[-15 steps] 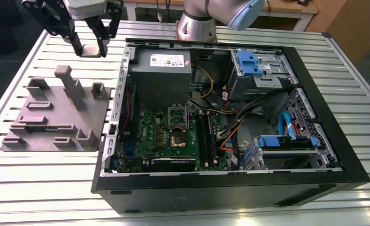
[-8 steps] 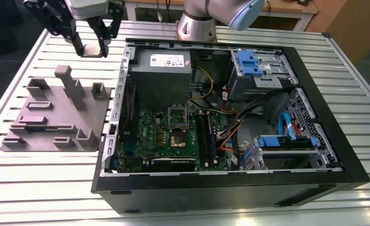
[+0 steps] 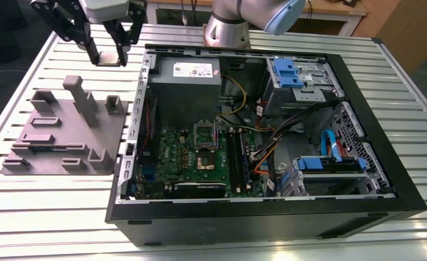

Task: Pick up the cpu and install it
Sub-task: 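Pick up the cpu and move it towards the insertion slot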

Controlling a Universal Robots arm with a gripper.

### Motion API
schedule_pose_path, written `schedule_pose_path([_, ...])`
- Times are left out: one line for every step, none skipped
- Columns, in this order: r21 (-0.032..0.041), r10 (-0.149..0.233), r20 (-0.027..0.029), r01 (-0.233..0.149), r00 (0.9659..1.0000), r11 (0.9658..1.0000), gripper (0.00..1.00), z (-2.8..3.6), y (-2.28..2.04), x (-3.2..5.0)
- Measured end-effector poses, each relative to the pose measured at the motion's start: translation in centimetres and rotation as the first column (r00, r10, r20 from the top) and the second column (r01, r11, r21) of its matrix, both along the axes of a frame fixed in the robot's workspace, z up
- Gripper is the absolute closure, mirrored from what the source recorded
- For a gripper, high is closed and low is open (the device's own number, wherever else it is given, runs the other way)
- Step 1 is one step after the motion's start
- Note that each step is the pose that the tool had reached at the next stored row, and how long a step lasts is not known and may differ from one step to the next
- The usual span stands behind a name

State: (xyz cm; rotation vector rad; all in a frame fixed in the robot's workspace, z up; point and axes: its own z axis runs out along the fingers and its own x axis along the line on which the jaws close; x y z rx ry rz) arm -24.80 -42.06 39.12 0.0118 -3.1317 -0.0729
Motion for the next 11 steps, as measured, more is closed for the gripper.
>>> schedule_pose_path([0.0000, 0.000, 0.0000, 0.000, 1.0000, 1.0000, 0.53, 0.00, 0.00, 0.05])
schedule_pose_path([0.0000, 0.000, 0.0000, 0.000, 1.0000, 1.0000, 0.53, 0.00, 0.00, 0.08])
schedule_pose_path([0.0000, 0.000, 0.0000, 0.000, 1.0000, 1.0000, 0.53, 0.00, 0.00, 0.11])
schedule_pose_path([0.0000, 0.000, -0.0001, 0.000, 1.0000, 1.0000, 0.53, 0.00, -0.01, 0.15])
schedule_pose_path([-0.0001, 0.000, -0.0001, 0.000, 1.0000, 1.0000, 0.53, 0.00, -0.01, 0.19])
schedule_pose_path([-0.0001, 0.000, -0.0001, 0.000, 1.0000, 1.0000, 0.53, 0.01, -0.01, 0.25])
schedule_pose_path([-0.0001, 0.000, -0.0001, 0.000, 1.0000, 1.0000, 0.53, 0.00, -0.02, 0.32])
schedule_pose_path([-0.0001, 0.000, 0.0000, 0.000, 1.0000, 1.0000, 0.53, 0.00, -0.04, 0.41])
schedule_pose_path([0.0000, 0.000, 0.0000, 0.000, 1.0000, 1.0000, 0.53, 0.00, -0.06, 0.51])
schedule_pose_path([0.0000, 0.000, 0.0000, 0.000, 1.0000, 1.0000, 0.53, 0.00, -0.17, 0.55])
schedule_pose_path([0.0001, 0.000, 0.0000, 0.000, 1.0000, 1.0000, 0.53, -0.01, -0.38, 0.58])
